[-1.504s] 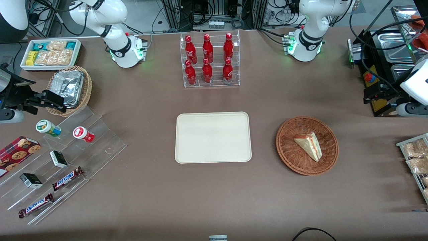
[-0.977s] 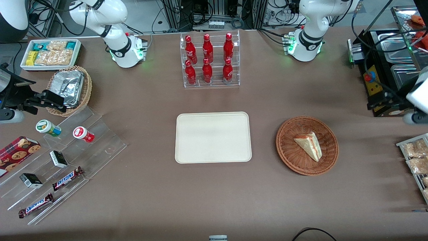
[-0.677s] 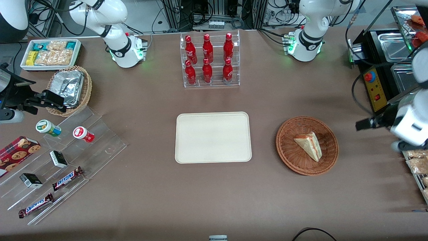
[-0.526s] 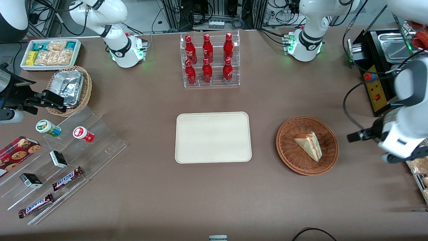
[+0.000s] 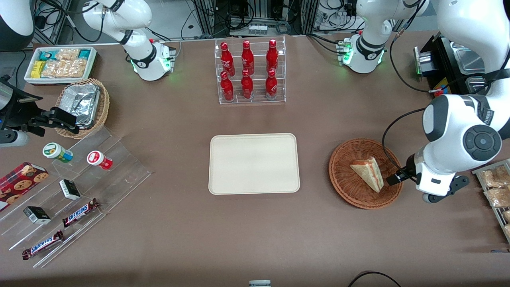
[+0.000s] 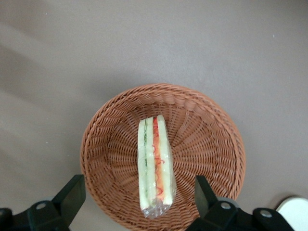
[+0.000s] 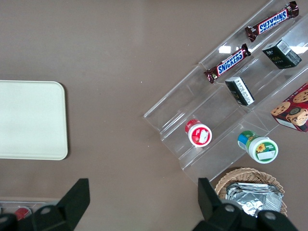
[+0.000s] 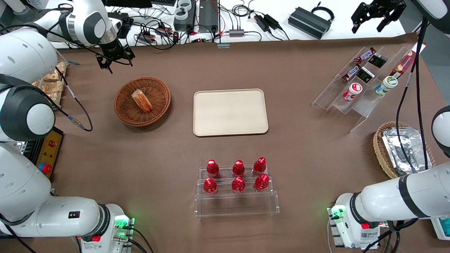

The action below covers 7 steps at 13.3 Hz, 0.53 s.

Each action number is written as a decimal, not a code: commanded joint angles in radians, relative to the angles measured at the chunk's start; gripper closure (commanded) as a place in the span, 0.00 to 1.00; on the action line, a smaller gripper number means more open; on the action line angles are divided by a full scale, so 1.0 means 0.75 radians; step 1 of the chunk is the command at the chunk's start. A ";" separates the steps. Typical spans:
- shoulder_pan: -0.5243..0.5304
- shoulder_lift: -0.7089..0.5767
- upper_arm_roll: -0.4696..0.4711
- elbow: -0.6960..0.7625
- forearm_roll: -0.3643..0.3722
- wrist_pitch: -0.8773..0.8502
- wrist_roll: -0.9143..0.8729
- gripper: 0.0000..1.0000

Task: Place sandwich from basket to tray
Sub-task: 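Lower the left gripper and close it on the sandwich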

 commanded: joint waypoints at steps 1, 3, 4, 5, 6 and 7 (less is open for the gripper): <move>-0.011 -0.035 0.002 -0.142 0.006 0.145 -0.136 0.00; -0.033 -0.035 0.004 -0.248 0.008 0.282 -0.163 0.00; -0.033 -0.041 0.004 -0.293 0.008 0.333 -0.163 0.00; -0.035 -0.043 0.004 -0.314 0.008 0.354 -0.163 0.00; -0.035 -0.045 0.004 -0.334 0.010 0.366 -0.163 0.00; -0.035 -0.047 0.004 -0.363 0.010 0.386 -0.163 0.00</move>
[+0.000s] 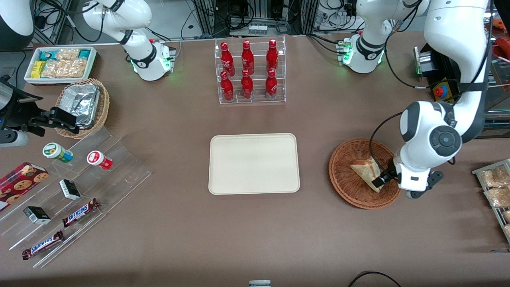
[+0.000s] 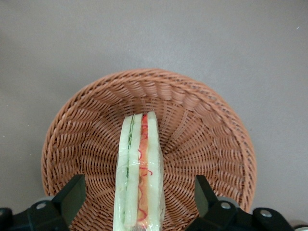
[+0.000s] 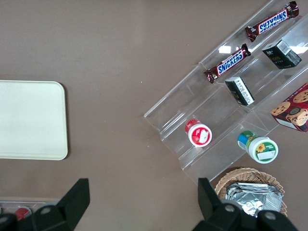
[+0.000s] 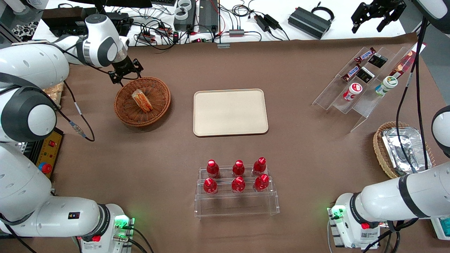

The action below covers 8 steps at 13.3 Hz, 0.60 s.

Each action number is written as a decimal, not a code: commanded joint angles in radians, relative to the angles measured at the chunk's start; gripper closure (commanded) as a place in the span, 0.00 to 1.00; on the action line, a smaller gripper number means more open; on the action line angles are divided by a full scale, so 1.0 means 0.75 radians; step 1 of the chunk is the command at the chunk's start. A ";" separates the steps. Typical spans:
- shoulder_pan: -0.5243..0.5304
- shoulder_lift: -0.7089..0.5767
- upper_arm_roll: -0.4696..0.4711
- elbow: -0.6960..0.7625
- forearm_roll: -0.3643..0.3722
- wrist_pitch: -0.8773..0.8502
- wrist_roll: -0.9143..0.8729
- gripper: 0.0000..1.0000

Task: Place sandwich from basket to tray
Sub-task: 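Lower the left gripper and close it on the sandwich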

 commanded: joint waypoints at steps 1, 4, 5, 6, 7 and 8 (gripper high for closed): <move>-0.006 -0.046 0.005 -0.108 0.010 0.075 -0.030 0.00; -0.008 -0.046 0.003 -0.176 0.010 0.175 -0.087 0.00; -0.008 -0.044 -0.003 -0.176 0.010 0.178 -0.102 0.00; -0.008 -0.042 -0.021 -0.174 0.010 0.178 -0.108 0.00; -0.008 -0.040 -0.026 -0.174 0.010 0.178 -0.110 0.00; -0.008 -0.038 -0.032 -0.174 0.010 0.178 -0.124 0.00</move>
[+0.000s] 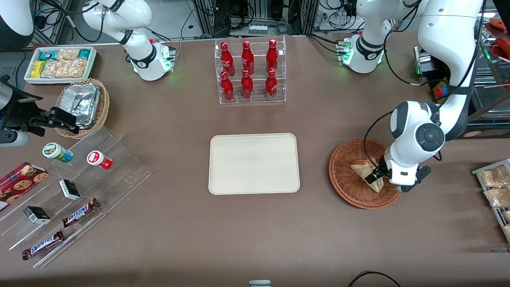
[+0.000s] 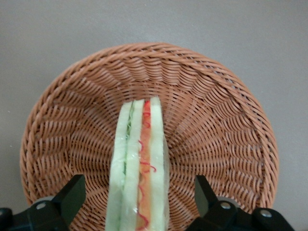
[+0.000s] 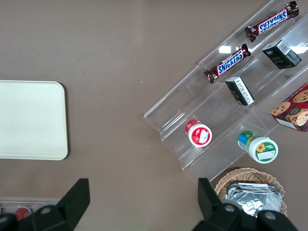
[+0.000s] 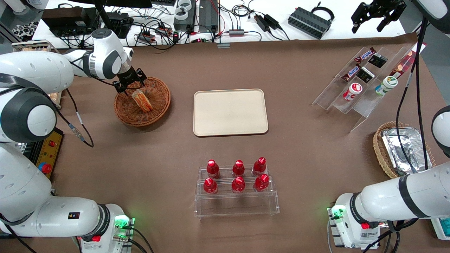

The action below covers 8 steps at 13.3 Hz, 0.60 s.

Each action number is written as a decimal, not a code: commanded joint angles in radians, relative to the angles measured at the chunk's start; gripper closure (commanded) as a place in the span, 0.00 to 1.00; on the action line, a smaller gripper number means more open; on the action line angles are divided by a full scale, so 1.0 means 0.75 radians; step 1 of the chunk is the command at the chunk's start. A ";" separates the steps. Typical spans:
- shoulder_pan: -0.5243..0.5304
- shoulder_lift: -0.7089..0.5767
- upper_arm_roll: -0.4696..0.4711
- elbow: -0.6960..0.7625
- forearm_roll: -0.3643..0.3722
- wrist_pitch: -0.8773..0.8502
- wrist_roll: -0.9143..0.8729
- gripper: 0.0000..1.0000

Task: Place sandwich from basket to tray
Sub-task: 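Lower the left gripper and close it on the sandwich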

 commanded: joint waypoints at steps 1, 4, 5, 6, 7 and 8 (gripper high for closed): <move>-0.007 -0.031 -0.026 -0.036 0.010 0.023 -0.059 0.00; -0.007 -0.025 -0.028 -0.052 0.033 0.029 -0.059 0.00; -0.007 -0.025 -0.028 -0.064 0.035 0.050 -0.059 0.00; -0.007 -0.025 -0.026 -0.081 0.033 0.062 -0.061 0.00; -0.007 -0.016 -0.026 -0.089 0.035 0.066 -0.061 0.00; -0.007 -0.012 -0.028 -0.095 0.035 0.066 -0.061 0.01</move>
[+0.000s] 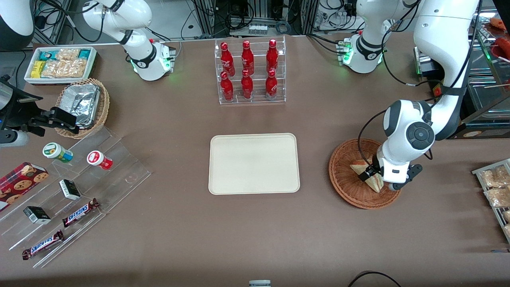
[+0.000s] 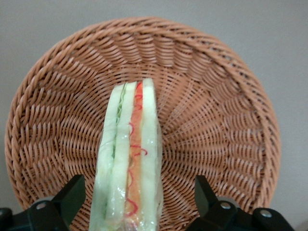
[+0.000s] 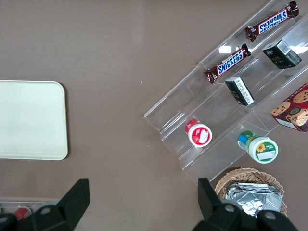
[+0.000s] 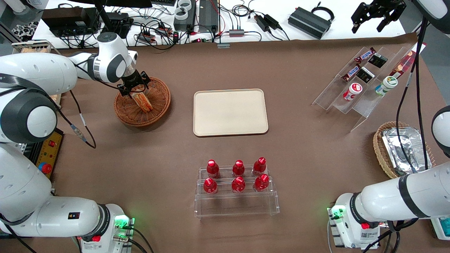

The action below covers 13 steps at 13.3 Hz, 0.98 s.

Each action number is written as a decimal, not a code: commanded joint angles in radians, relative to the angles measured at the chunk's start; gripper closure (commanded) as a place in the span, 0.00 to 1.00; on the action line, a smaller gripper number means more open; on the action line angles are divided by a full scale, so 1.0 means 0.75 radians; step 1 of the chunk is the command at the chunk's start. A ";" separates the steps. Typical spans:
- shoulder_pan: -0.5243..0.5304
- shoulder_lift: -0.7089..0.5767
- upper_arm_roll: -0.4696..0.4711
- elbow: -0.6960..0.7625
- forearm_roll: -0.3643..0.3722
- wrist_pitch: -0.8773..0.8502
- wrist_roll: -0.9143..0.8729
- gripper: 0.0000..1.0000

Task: Place sandwich from basket to tray
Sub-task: 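Lower the left gripper and close it on the sandwich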

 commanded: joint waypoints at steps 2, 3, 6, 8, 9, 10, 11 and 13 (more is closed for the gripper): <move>-0.005 -0.007 0.000 -0.040 0.026 0.034 -0.038 0.26; -0.005 -0.007 0.002 -0.040 0.026 0.030 -0.038 0.53; -0.005 -0.019 0.002 -0.018 0.026 -0.013 -0.040 1.00; -0.005 -0.021 0.000 0.088 0.026 -0.153 -0.038 1.00; -0.005 -0.021 -0.018 0.170 0.024 -0.260 -0.036 1.00; -0.005 -0.021 -0.049 0.260 0.024 -0.368 -0.038 1.00; -0.005 -0.019 -0.073 0.344 0.024 -0.470 -0.038 1.00; -0.005 -0.025 -0.143 0.481 0.022 -0.616 -0.030 1.00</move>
